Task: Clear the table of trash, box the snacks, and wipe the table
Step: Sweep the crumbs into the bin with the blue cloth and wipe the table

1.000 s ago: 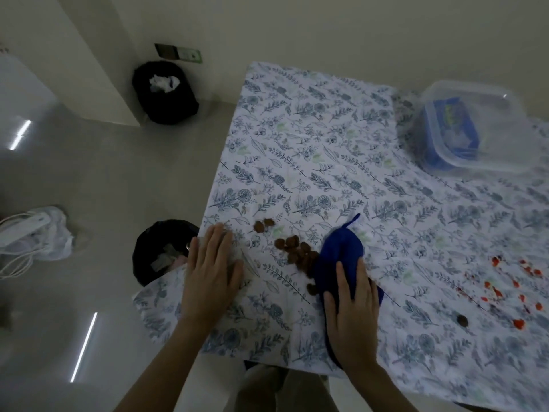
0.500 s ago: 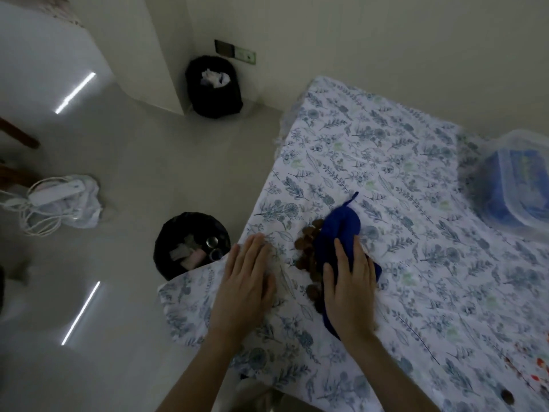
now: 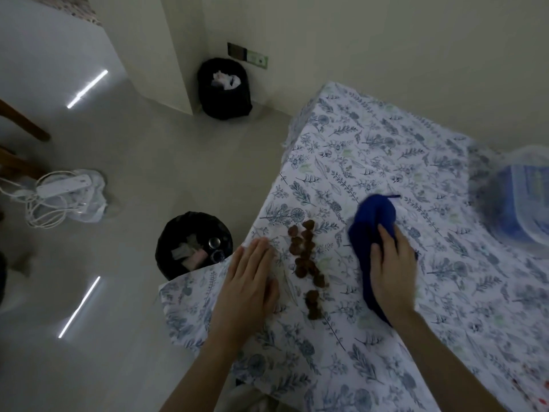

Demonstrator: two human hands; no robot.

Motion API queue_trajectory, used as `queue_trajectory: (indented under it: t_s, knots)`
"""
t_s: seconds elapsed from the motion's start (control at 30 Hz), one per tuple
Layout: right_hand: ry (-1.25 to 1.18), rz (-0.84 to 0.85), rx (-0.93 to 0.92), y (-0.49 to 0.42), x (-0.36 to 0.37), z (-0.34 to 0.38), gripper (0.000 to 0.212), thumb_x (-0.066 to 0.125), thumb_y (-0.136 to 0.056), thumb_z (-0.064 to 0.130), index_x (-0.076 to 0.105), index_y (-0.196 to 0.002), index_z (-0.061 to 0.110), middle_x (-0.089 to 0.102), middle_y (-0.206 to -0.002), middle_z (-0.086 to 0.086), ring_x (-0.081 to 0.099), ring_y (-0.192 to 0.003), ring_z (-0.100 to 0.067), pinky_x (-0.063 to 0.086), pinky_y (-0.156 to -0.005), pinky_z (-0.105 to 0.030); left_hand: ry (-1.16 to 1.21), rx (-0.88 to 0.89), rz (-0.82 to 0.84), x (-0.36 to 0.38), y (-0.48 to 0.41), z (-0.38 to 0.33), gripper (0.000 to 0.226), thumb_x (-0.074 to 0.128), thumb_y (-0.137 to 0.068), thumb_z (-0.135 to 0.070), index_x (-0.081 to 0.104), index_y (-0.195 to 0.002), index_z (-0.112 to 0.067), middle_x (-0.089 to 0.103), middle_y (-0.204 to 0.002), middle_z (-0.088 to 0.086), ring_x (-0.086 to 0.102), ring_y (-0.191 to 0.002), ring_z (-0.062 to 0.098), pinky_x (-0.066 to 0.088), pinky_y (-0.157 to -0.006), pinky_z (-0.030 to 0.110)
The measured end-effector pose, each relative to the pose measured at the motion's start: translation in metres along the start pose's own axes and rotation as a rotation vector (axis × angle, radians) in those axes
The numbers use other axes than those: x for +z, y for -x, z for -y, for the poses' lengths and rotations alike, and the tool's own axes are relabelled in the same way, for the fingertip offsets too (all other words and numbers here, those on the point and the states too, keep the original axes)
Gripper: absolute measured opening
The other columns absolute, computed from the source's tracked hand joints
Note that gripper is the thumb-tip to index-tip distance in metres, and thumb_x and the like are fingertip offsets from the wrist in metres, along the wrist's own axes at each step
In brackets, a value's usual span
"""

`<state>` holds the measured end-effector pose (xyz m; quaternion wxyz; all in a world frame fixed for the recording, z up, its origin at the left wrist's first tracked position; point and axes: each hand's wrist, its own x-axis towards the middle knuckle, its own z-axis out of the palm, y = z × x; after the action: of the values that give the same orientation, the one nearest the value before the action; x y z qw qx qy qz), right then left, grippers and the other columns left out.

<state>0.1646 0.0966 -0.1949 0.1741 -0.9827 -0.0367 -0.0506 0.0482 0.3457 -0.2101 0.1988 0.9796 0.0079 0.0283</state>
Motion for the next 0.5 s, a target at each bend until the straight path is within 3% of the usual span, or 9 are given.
queue_trajectory:
  t_s: [0.17,0.3,0.4,0.5]
  knots:
    - [-0.047,0.109,-0.243,-0.012,0.014,0.032,0.047,0.03,-0.1,0.036,0.041,-0.14,0.017,0.032,-0.151,-0.007,0.037,-0.133,-0.025,0.033,-0.107,-0.04,0.012,-0.01,-0.014,0.0,0.001,0.0,0.057,0.042,-0.098,-0.032,0.027,-0.148,-0.009,0.025,-0.157,0.005,0.014,-0.148,0.015,0.014,-0.121,0.04]
    - [-0.07,0.128,-0.384,-0.007,0.019,0.048,0.042,0.031,-0.101,0.031,0.044,-0.138,0.017,0.038,-0.148,-0.006,0.036,-0.133,-0.02,0.031,-0.109,-0.035,0.014,-0.009,-0.01,-0.001,0.002,-0.001,0.058,0.042,-0.098,-0.033,0.027,-0.148,-0.009,0.026,-0.157,0.006,0.016,-0.147,0.015,0.014,-0.121,0.038]
    - [-0.069,0.08,-0.326,-0.001,0.016,0.046,0.043,0.032,-0.1,0.029,0.048,-0.136,0.012,0.045,-0.14,-0.013,0.043,-0.123,-0.026,0.038,-0.103,-0.037,0.018,-0.005,-0.003,-0.003,0.002,-0.001,0.058,0.041,-0.098,-0.033,0.027,-0.149,-0.008,0.025,-0.158,0.006,0.014,-0.148,0.015,0.012,-0.121,0.038]
    - [-0.05,0.002,-0.136,0.022,0.003,0.026,0.042,0.038,-0.097,0.025,0.05,-0.132,0.006,0.051,-0.127,-0.019,0.049,-0.109,-0.032,0.043,-0.092,-0.041,0.023,0.001,-0.006,-0.003,0.002,-0.001,0.058,0.041,-0.099,-0.032,0.026,-0.149,-0.007,0.024,-0.158,0.006,0.012,-0.148,0.014,0.01,-0.122,0.037]
